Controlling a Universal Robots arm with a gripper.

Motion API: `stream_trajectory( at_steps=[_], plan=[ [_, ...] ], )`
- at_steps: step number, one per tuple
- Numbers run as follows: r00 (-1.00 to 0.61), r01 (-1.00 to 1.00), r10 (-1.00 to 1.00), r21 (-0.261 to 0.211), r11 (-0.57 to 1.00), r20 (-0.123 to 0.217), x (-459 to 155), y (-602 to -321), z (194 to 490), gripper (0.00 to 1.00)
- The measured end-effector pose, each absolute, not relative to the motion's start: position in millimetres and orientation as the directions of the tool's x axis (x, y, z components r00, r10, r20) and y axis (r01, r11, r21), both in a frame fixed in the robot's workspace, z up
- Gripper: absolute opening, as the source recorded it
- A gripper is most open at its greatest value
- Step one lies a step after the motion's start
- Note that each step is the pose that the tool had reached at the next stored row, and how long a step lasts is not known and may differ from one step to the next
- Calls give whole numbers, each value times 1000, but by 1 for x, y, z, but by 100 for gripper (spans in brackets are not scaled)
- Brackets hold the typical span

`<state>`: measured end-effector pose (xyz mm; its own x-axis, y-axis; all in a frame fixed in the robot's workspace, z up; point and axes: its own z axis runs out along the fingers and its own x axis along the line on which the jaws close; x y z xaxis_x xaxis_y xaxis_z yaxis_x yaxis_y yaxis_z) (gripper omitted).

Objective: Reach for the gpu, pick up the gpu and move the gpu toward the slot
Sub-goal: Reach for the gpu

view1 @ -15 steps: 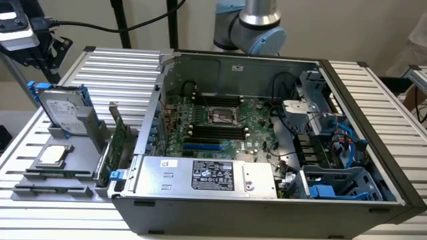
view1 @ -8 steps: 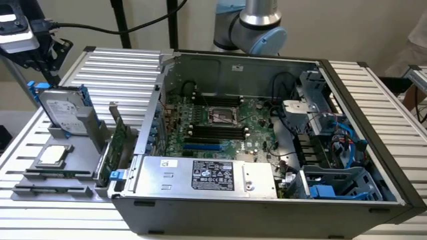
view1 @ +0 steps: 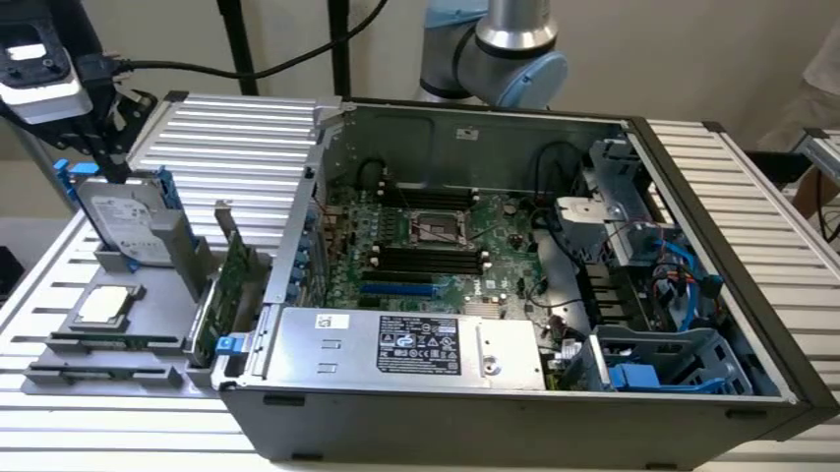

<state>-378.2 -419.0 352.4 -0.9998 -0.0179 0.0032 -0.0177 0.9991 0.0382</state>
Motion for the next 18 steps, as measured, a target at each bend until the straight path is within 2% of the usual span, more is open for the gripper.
stream_trajectory(
  at_steps=[18],
  plan=[
    [-1000, -17, -18, 38, 999, 11, -307, -456, 352, 11]
  ],
)
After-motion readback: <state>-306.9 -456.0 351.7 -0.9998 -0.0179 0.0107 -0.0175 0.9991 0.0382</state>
